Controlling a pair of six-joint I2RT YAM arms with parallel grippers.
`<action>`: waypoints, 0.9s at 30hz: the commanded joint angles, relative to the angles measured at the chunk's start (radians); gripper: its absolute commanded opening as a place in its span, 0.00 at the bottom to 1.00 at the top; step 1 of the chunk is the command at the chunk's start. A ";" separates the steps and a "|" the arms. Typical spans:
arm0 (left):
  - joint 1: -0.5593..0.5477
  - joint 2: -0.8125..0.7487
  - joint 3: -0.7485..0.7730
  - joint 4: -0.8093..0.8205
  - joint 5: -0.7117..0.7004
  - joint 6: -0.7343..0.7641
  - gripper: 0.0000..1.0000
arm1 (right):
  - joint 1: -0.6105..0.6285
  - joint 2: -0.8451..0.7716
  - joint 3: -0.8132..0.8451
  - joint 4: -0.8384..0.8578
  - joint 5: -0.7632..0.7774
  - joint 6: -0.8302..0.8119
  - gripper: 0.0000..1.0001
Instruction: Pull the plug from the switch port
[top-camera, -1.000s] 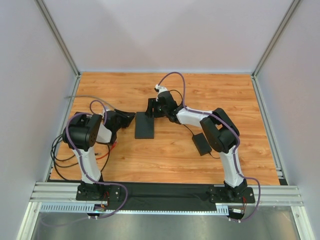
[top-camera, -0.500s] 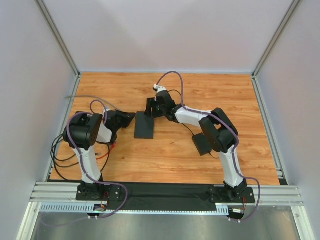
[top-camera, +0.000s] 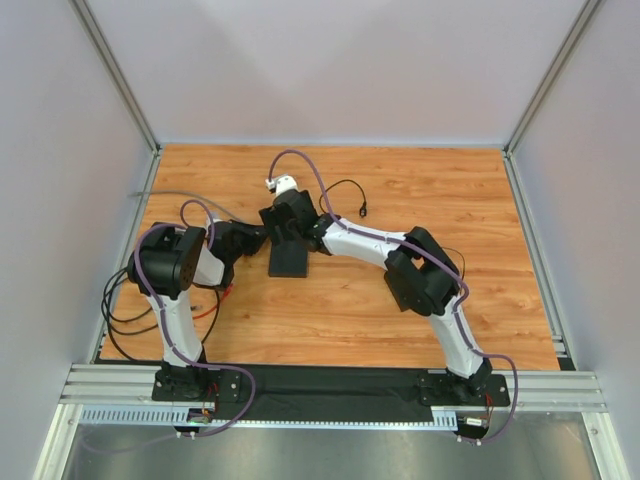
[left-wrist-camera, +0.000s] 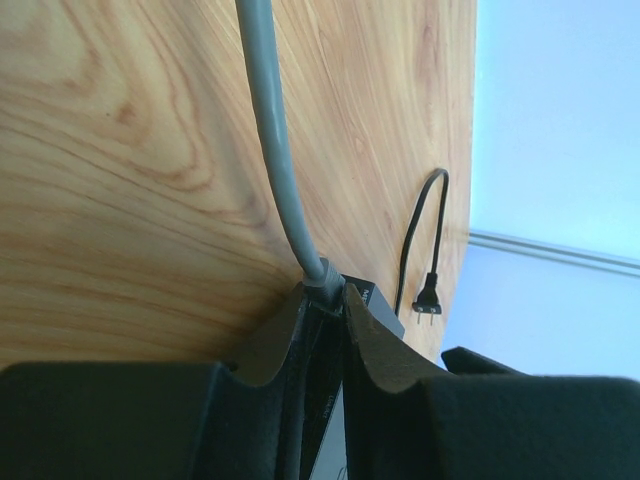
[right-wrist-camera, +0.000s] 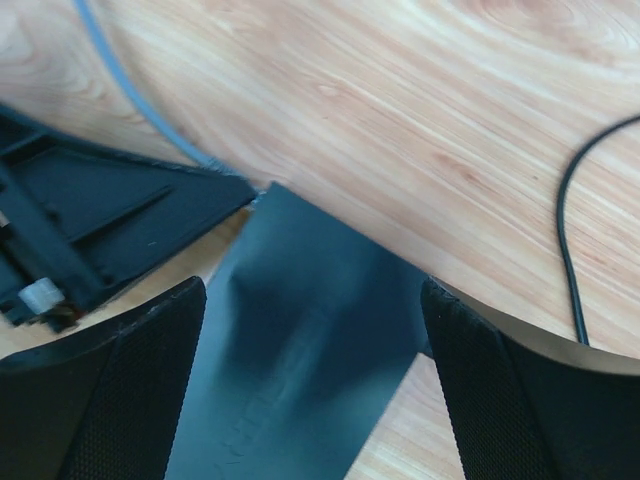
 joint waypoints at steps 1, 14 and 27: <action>-0.010 0.037 -0.006 -0.056 -0.005 0.045 0.00 | 0.028 0.035 0.057 -0.018 0.066 -0.098 0.91; -0.010 0.041 -0.003 -0.050 0.000 0.054 0.00 | 0.035 0.092 0.116 -0.090 -0.014 -0.116 0.87; -0.004 0.041 0.007 -0.058 0.006 0.060 0.00 | 0.009 0.151 0.191 -0.248 0.058 -0.046 0.83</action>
